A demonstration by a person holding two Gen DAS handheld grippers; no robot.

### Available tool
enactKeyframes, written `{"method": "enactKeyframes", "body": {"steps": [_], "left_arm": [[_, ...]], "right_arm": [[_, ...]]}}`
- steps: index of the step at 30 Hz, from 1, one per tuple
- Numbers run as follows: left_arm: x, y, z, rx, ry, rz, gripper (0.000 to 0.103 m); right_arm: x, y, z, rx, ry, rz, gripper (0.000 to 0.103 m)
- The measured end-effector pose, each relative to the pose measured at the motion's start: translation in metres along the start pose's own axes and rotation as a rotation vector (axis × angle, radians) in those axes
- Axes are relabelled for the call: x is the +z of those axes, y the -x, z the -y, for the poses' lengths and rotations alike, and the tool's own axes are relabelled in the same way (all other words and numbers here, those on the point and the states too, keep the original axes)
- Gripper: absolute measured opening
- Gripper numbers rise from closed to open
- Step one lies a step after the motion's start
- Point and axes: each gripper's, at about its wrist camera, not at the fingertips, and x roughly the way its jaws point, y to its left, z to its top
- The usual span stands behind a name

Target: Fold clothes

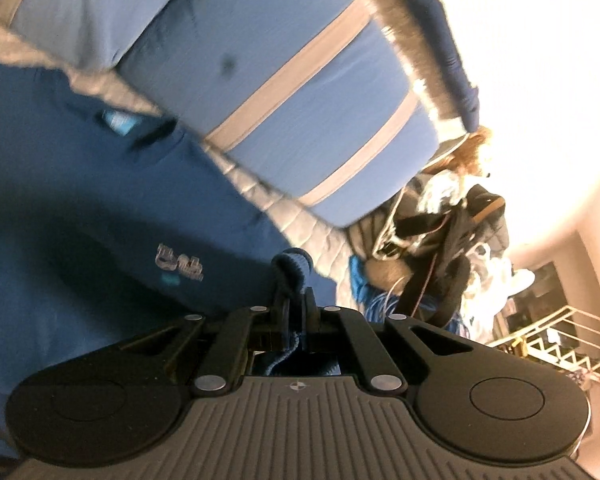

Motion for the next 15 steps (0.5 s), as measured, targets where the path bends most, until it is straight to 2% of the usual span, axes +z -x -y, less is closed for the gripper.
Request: {"method": "enactKeyframes", "body": {"steps": [8,15], "left_arm": [[0.015,0.032,0.013,-0.016,-0.024,0.087,0.005],[0.027,0.051,0.019,-0.024,-0.046,0.134,0.005]], "right_arm": [[-0.023,-0.012,0.032,-0.116,-0.17,-0.052,0.093],[-0.034,-0.027,0.05,-0.119,-0.277,-0.092,0.094]]}}
